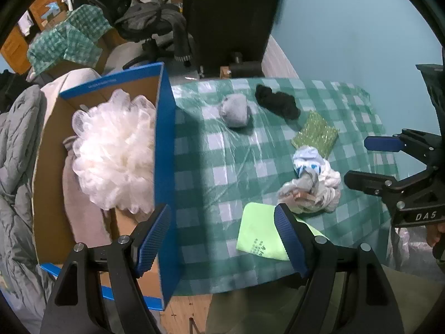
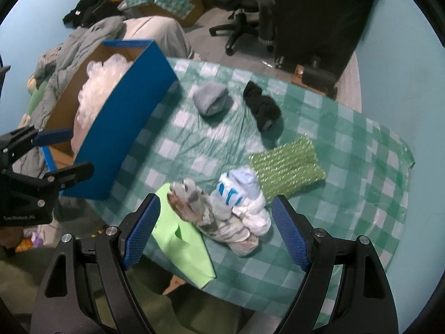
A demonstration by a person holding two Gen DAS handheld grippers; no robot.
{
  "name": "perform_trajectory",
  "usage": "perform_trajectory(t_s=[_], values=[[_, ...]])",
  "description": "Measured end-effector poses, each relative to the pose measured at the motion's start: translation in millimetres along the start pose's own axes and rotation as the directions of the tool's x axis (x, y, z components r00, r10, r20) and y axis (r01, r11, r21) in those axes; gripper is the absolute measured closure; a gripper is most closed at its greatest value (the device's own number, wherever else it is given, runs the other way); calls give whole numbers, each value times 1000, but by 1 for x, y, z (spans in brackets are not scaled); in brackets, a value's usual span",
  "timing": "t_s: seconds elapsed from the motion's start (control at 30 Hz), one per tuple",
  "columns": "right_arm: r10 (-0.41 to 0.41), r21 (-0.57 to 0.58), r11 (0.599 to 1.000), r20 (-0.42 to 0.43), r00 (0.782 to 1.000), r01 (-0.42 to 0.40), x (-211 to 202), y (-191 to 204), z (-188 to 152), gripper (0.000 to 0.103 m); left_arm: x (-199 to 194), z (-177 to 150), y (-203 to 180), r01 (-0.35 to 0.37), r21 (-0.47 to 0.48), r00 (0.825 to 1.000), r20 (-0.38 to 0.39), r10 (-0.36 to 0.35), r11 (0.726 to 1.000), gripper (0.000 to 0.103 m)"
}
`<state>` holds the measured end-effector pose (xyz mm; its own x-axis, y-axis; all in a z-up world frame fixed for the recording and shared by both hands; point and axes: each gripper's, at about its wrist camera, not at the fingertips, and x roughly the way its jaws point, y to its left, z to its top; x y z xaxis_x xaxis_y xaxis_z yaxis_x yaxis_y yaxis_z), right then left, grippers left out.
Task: Organize soft objects
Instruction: 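Move both tools back over the plastic-wrapped bundle on the table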
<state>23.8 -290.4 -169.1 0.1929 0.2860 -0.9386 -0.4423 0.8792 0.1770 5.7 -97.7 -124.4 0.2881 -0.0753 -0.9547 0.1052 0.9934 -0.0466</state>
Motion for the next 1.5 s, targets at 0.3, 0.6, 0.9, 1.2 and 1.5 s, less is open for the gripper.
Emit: perform_trajectory(t_s=[0.3,0.6,0.9,1.2,1.5], values=[[20,-39,999,-38,999,-21,28,3,-19,20,23,-12,-8,23,-11,998,-60,-24,1000,25],[2,-120,993,-51,999,-8,53,11,-30,20,48,-28,-14,45,-34,992,-115,-48,998,25],[-23,-196,981,-67,997,10,80,16,-37,25,63,-39,-17,64,-67,988,-137,-73,996,25],[-77,-228,971,-23,997,70,80,20,-30,37,72,-45,-14,73,-94,984,-158,-87,993,25],[-112,-239,965,4,994,110,77,25,-29,27,75,-45,-15,73,-87,984,-158,-86,994,25]])
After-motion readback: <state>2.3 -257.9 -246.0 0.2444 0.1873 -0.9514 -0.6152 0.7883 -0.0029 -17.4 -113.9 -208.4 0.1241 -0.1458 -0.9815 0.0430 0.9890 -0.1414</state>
